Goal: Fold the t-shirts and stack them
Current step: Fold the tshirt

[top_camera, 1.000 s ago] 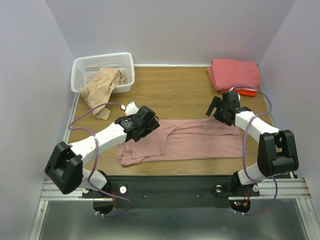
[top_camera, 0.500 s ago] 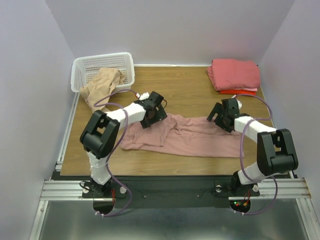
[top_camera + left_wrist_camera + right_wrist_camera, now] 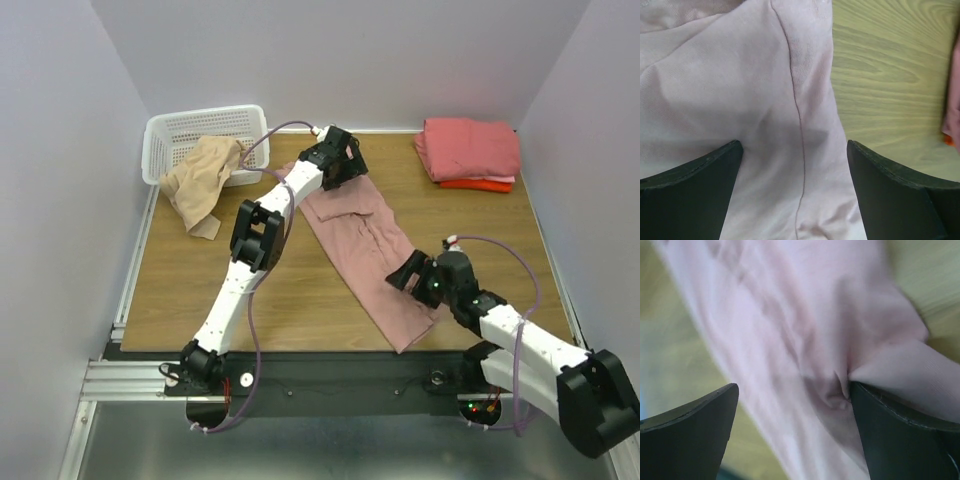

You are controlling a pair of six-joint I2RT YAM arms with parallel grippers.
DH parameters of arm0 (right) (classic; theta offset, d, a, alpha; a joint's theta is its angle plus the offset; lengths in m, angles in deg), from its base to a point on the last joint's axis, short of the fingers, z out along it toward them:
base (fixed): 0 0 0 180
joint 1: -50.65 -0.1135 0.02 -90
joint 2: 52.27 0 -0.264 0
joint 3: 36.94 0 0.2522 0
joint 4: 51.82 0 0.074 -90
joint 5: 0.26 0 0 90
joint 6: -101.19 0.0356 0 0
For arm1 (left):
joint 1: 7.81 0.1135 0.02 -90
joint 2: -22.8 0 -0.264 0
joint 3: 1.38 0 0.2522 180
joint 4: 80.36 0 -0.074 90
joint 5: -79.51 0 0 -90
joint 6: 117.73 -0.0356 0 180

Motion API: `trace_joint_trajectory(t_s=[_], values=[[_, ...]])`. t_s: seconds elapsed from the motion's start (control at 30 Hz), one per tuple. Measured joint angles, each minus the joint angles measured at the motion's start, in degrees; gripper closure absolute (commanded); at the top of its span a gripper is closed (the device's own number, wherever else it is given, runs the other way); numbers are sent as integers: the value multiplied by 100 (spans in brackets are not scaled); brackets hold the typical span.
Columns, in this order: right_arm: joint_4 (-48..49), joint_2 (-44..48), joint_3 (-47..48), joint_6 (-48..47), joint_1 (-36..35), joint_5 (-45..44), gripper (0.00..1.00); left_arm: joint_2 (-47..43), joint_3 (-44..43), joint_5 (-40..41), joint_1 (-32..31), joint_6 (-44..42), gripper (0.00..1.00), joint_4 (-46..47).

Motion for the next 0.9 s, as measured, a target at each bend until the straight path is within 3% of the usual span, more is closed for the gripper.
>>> trace_joint_trajectory(t_s=[0.23,0.4,0.67,0.77,0.9], values=[[496,-76,-179,901,-1917,197,0,-46,245,-699,170,175,1,542],[933,-1224,435,1449,-3532,-44,0,42,138,-841,249,306,1,651],[911,-2000,1078,1547,-4485,-483,0,223,39,-1250,415,614,1,1056],[586,-1832,1082,1580,-4594,-634,0,227,42,-1248,422,629,1,1080],[-588,-1049,1047,1757,-4658,-1001,0,227,42,-1097,424,629,1,1117]])
